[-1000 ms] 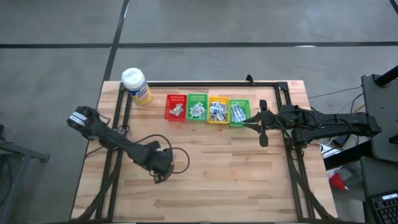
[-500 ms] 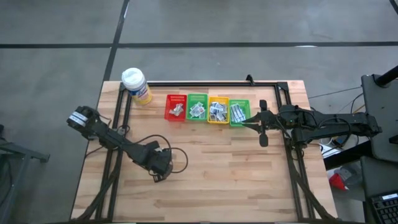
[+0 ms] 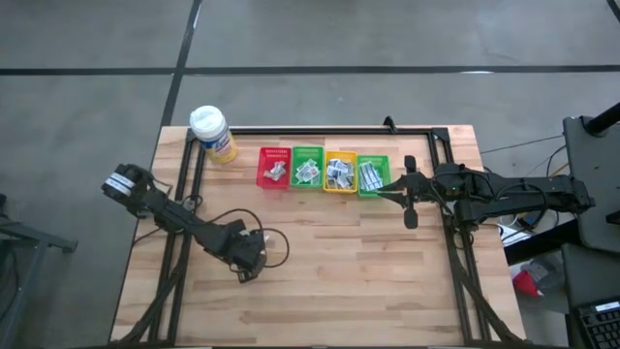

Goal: Pick & Place First Aid Supplies
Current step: Put the green bandage into the red bin

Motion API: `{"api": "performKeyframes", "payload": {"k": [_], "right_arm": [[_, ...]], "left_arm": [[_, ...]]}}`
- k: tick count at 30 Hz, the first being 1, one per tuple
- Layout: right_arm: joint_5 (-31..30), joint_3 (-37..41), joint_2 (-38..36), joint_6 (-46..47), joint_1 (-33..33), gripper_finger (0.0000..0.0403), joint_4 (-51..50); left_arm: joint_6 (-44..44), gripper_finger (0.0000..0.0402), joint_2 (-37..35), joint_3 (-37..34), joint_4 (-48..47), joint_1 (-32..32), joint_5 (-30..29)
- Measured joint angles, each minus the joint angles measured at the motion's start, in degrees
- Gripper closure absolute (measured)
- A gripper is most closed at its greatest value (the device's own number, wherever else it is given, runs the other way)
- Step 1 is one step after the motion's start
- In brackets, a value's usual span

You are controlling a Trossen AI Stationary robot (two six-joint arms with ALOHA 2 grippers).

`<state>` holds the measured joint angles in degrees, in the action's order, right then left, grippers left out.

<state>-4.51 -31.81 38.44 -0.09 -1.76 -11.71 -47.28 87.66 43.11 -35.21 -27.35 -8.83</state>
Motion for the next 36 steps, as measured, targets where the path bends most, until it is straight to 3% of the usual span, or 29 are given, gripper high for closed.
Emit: {"api": "performKeyframes", "payload": {"k": [4,15,28,36], "right_arm": [[0.0,0.0,0.0,-0.1,0.0,0.0351,0.0],[0.0,0.0,0.0,0.0,0.0,0.0351,0.0],[0.0,0.0,0.0,-0.1,0.0,0.0351,0.0],[0.0,0.0,0.0,-0.1,0.0,0.0351,0.0]], "left_arm": [[-0.4,0.0285,0.0,0.1,0.3,0.0,1.1],[-0.7,0.0396,0.1,0.1,1.8,0.0,2.7],[-2.1,0.0401,-0.1,1.3,1.9,0.0,5.3],[-4.1,0.0401,-4.1,2.5,1.7,0.0,6.4]]}}
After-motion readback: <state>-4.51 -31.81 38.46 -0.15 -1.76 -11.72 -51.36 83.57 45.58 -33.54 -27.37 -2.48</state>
